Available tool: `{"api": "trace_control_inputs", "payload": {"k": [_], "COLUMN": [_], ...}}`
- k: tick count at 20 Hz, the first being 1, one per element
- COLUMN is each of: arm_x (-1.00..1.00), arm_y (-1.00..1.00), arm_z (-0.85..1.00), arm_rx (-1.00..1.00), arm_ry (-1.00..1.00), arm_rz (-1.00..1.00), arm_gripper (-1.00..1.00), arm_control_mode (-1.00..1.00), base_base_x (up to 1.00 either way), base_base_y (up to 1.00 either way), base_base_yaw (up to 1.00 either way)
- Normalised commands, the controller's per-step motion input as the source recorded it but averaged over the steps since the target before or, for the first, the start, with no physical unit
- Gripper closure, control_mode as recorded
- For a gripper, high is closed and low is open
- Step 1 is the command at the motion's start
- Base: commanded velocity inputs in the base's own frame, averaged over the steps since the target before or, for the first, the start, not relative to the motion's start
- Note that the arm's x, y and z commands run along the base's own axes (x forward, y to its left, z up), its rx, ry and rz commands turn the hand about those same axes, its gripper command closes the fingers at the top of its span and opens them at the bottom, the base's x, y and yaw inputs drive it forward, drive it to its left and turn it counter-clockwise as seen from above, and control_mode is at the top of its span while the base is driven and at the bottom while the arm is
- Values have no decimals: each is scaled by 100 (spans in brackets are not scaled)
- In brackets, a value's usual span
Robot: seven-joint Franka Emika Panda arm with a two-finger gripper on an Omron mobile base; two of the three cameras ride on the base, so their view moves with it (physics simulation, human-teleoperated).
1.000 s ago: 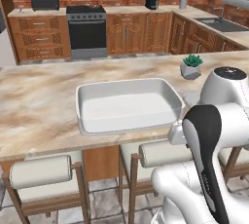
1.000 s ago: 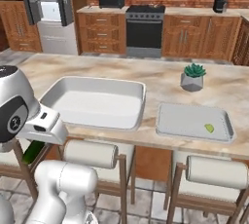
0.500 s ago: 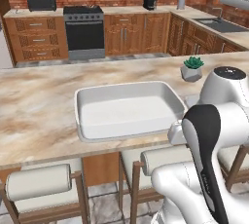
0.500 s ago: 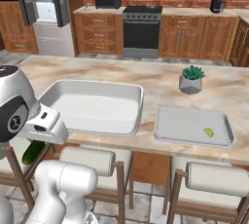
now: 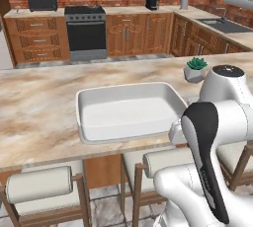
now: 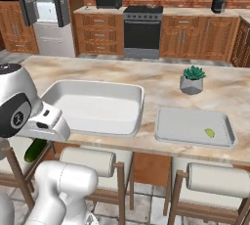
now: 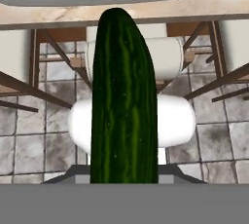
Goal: Place the cold items (lemon wedge and cucumber) from the fridge in one tupperware on the dining counter. Place the warm items (hot dog and kebab skewer) in the stove area in another tupperware.
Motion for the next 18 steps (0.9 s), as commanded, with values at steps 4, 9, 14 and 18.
{"api": "trace_control_inputs", "payload": {"k": [4,9,14,18], "arm_x": [51,58,39,23], "arm_y": [-1,0,0,-41], "arm_z": [18,17,1,0], "arm_rx": [-5,-3,0,4], "arm_ry": [23,17,1,4], "arm_rz": [0,0,0,1], "arm_gripper": [100,100,100,100], "arm_control_mode": [-100,-100,-100,-100], "base_base_x": [0,0,0,0], "base_base_y": [0,0,0,0], "base_base_yaw": [0,0,0,0]}}
